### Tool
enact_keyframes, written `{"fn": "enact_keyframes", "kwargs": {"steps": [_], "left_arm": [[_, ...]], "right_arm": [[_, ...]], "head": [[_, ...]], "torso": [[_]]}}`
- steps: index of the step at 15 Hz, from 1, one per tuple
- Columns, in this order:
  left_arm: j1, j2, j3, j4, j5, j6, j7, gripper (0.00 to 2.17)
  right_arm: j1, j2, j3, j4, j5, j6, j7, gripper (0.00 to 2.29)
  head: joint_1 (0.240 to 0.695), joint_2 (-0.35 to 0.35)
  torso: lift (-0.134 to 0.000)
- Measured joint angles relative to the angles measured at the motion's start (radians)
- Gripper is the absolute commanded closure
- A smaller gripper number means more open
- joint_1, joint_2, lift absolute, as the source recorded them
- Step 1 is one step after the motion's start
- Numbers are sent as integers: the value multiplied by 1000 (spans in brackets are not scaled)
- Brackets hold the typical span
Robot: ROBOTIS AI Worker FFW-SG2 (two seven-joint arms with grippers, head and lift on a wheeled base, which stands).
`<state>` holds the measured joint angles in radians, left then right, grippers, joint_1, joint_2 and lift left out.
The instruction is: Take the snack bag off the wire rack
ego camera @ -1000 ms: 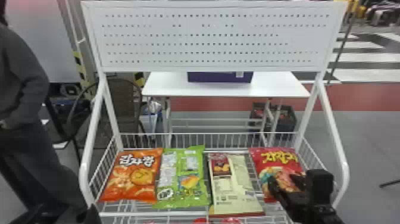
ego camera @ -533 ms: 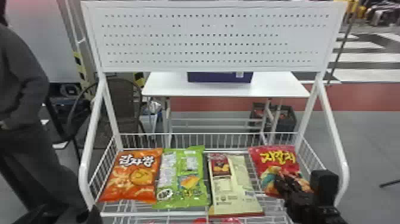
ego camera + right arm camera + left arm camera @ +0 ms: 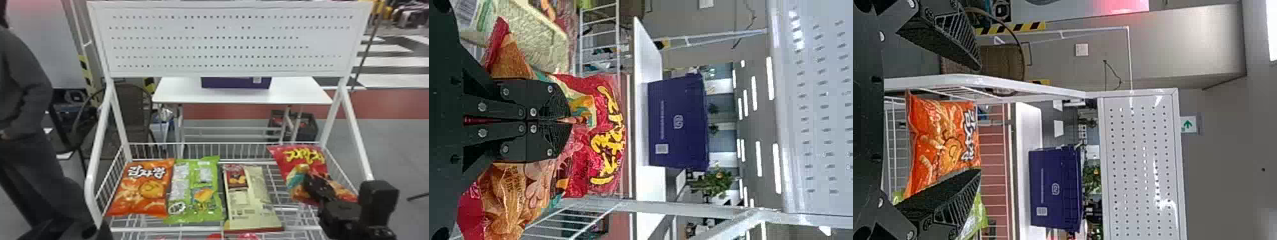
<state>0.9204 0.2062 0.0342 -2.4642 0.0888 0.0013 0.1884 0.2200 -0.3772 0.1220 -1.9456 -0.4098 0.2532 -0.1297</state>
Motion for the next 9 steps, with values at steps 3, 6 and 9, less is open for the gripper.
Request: {"fn": "enact_keyframes", "kwargs": {"steps": [3, 6, 9], "left_arm": [[0, 4, 0, -1, 2, -6, 2, 164], [0, 9, 2, -1, 7, -13, 3, 164], [0, 17, 6, 1, 15, -15, 4, 164]], "right_arm": [[108, -42, -37, -189, -30, 8, -9, 2047], [232, -83, -74, -315, -49, -30, -13, 2047], [415, -122, -132, -396, -55, -191, -16, 2047]], "head": [[499, 0], [499, 0], [499, 0]], "torso": [[0], [0], [0]]}}
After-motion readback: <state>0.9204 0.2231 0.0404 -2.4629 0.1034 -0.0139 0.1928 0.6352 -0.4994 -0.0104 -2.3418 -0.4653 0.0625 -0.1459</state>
